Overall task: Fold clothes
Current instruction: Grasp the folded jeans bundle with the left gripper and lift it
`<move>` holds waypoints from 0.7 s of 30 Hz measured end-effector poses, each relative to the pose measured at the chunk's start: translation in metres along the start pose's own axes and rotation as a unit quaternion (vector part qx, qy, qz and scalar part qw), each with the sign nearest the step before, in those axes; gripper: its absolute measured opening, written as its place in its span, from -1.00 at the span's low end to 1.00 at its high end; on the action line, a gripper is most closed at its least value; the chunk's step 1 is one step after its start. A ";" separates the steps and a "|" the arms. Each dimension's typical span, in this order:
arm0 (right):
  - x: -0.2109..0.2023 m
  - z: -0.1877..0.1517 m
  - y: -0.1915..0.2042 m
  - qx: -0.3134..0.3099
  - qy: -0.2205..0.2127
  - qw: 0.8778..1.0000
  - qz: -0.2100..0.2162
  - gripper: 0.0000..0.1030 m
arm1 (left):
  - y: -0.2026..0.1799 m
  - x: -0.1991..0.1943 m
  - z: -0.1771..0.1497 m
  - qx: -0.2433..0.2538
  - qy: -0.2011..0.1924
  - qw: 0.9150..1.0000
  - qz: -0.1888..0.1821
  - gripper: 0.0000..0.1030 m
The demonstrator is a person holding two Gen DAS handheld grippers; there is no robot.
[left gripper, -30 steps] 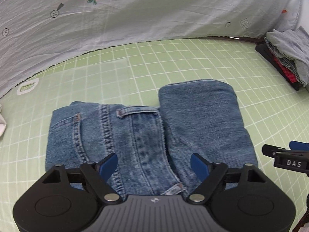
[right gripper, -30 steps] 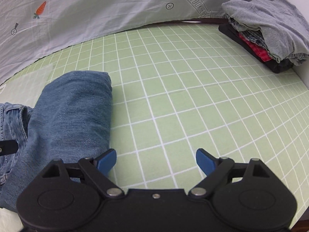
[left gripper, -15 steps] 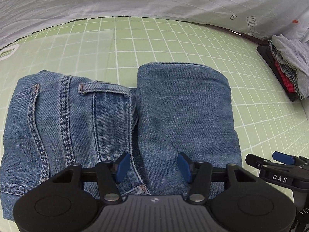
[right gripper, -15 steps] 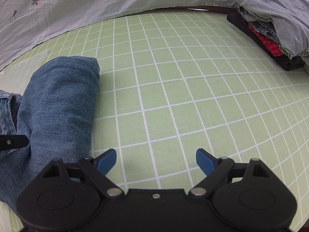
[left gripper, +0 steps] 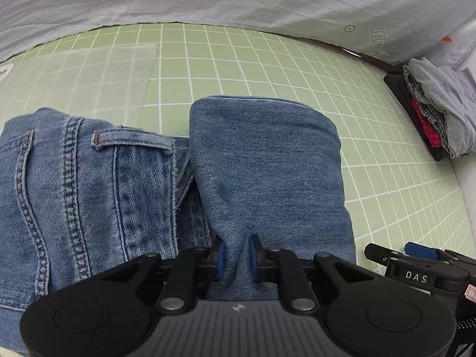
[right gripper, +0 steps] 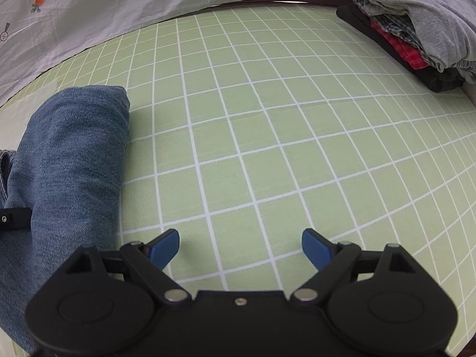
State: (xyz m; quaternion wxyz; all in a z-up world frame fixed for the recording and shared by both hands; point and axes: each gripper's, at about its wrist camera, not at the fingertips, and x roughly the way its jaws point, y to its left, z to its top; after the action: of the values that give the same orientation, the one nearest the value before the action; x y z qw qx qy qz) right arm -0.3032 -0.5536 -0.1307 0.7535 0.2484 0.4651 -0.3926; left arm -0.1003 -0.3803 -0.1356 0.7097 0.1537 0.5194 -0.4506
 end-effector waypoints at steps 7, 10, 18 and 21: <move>-0.005 -0.008 0.018 -0.002 0.001 1.000 -0.006 0.75 | 0.013 -0.059 -0.001 0.010 -0.056 0.998 -0.039 -0.71; -0.008 -0.013 0.033 -0.007 0.002 1.000 -0.006 0.75 | 0.021 -0.088 -0.001 0.022 -0.086 0.996 -0.033 -0.71; -0.020 -0.026 0.078 -0.025 -0.008 1.000 -0.006 0.75 | 0.087 -0.139 -0.009 0.008 -0.123 0.992 -0.003 -0.71; -0.024 -0.030 0.097 -0.033 -0.012 0.999 -0.009 0.75 | 0.131 -0.144 -0.012 -0.019 -0.120 0.993 0.006 -0.71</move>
State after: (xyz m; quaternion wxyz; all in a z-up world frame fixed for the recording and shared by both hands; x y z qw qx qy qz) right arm -0.2446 -0.4681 -0.1219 0.7628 0.2148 0.4712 -0.3873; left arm -0.0104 -0.2312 -0.0479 0.7722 0.0876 0.4382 -0.4517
